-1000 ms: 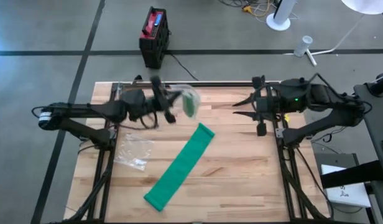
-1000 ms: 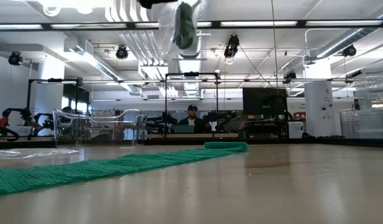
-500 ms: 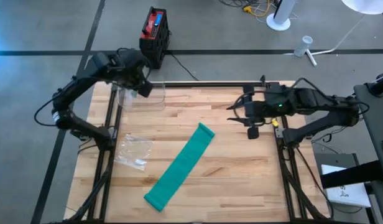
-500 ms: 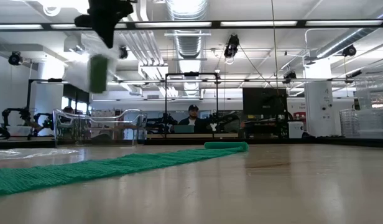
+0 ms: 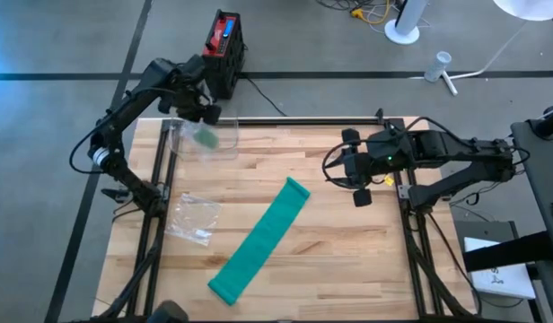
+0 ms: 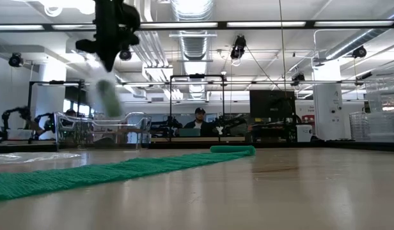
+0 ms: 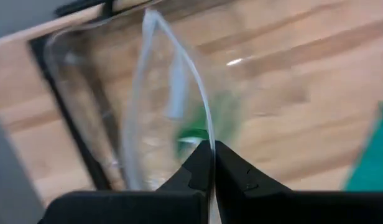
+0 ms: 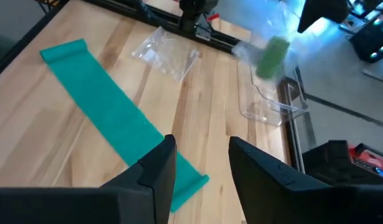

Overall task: Roll bandage
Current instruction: Put the transparent zip bag containing the green rolled bandage into the transparent bin

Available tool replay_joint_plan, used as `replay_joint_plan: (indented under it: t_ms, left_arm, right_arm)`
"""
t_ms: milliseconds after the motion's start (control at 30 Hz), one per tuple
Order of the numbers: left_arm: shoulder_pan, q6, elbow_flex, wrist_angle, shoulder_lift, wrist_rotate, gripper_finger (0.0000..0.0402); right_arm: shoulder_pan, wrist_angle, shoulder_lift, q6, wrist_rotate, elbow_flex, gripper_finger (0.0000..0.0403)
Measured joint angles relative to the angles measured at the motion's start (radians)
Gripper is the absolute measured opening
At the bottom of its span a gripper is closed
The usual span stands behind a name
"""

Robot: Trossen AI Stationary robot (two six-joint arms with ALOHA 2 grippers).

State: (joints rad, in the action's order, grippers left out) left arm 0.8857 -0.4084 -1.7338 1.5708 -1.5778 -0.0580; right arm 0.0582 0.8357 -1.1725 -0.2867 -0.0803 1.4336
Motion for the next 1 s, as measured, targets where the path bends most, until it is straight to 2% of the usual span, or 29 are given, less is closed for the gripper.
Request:
replay_joint_plan:
  t_ms: [100,400,567,800,1000]
  left_arm:
    - [0.043,0.001,0.057,-0.006,-0.002,-0.067,0.0000]
    - [0.114,-0.004,0.187,-0.192,0.002,-0.084,0.0000]
    - [0.144,-0.004,0.190,-0.263,0.003,-0.100,0.0000]
    - [0.162,-0.004,0.186,-0.268,0.007,-0.237,0.0000]
    - [0.162,-0.014,0.239,-0.287,0.006,-0.291,0.0000]
  right_arm:
    - [0.000,-0.004,0.010,0.000,0.000,-0.012,0.0144]
    - [0.000,-0.027,0.021,0.017,0.001,-0.042,0.0151]
    - [0.000,-0.025,0.021,0.025,0.001,-0.043,0.0148]
    - [0.000,-0.025,0.021,0.023,0.001,-0.049,0.0151]
    - [0.000,-0.030,0.021,0.033,0.002,-0.074,0.0150]
